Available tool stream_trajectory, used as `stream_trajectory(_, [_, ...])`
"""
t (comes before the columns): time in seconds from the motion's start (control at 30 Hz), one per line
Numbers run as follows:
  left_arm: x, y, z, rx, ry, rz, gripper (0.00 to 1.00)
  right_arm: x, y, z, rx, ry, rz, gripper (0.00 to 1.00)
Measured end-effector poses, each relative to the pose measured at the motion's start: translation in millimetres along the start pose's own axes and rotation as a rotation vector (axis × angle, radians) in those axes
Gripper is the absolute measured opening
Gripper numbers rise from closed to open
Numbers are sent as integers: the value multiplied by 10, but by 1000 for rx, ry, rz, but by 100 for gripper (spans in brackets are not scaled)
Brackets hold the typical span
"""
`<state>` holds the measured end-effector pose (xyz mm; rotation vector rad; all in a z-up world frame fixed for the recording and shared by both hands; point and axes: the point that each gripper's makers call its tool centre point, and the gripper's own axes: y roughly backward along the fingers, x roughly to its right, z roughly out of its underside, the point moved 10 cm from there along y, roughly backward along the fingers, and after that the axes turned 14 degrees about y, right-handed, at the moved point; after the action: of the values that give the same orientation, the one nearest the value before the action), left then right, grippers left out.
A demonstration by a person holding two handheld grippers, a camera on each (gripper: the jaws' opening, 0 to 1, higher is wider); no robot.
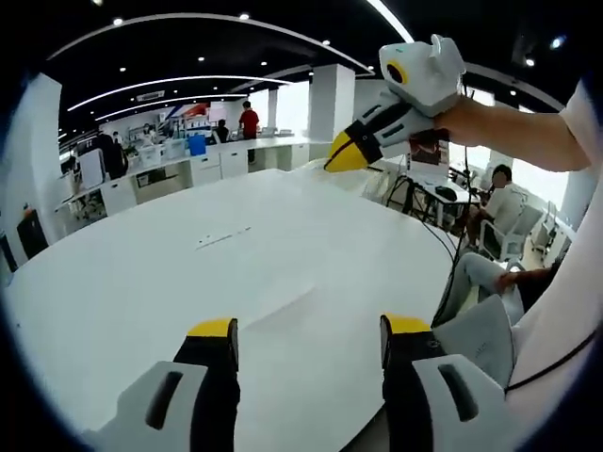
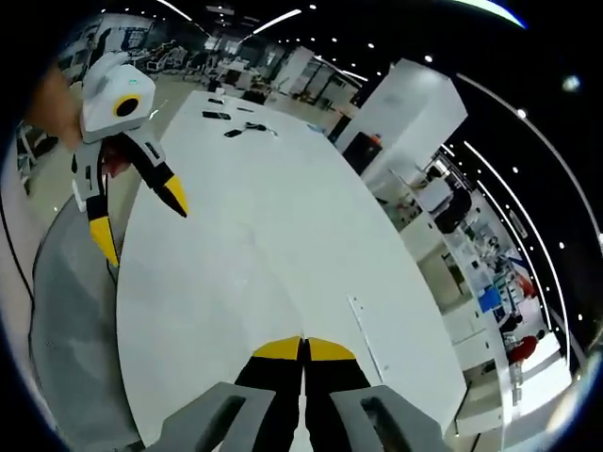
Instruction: Arrange the food packaging bags into a neat stack by flattening each bag and aligning their edges.
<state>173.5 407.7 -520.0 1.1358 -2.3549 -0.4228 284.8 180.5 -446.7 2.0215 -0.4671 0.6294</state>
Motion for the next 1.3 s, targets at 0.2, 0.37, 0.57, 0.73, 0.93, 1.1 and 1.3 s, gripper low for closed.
stream_trajectory(0.2, [-39,-30,36,2,6,-6,64,33,-62,38,4,-4,18,0])
stream_trajectory(0.37, [-54,-30,49,9,14,-18,70,57,-68,37,6,0,34,0])
stream_trajectory(0.57, [-83,-36,83,15,26,-25,77,77,-115,43,5,8,44,0])
stream_trajectory(0.73, [-93,-36,113,26,20,-52,89,81,-163,37,7,19,55,0])
stream_trajectory(0.93, [-108,-44,113,25,36,-58,94,104,-220,46,10,23,60,0])
stream_trajectory(1.1, [-118,-60,146,23,47,-61,97,140,-257,67,5,44,72,0])
stream_trajectory(1.3, [-120,-94,182,14,52,-56,97,152,-287,73,-9,91,84,0])
